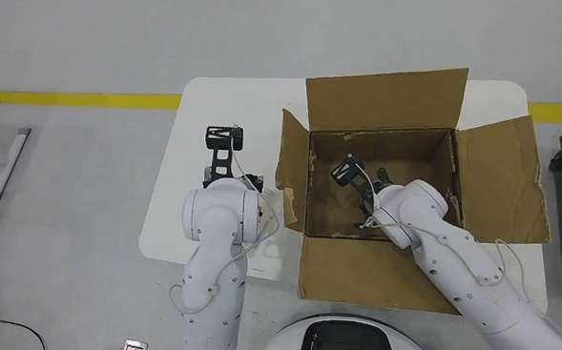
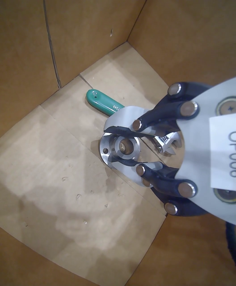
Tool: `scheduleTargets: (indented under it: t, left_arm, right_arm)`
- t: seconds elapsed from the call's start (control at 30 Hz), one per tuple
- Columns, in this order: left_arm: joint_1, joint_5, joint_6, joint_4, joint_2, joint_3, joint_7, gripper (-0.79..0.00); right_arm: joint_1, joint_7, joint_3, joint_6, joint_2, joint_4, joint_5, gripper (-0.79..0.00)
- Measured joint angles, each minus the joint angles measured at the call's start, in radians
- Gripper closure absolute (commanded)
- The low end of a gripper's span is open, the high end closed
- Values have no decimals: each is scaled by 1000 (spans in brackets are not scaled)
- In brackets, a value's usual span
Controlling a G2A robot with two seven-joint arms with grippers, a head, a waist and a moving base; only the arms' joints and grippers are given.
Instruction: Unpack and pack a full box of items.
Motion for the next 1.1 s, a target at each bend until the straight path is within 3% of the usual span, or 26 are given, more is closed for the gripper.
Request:
scheduleTargets:
  t: [0.23,0.5,0.87,1.1]
  left_arm:
    - [0,0,0,0,0,0,0,-785]
    - [0,0,0,0,0,0,0,-785]
    - [0,0,0,0,0,0,0,-785]
    - [0,0,0,0,0,0,0,-785]
  right_arm:
    - [-14,8,32,11,0,-72,-2,0]
    - [-98,50,171,27,20,-342,-13,0]
    - [-326,26,595,82,54,-756,34,0]
    - [-461,-40,866,128,58,-774,101,0]
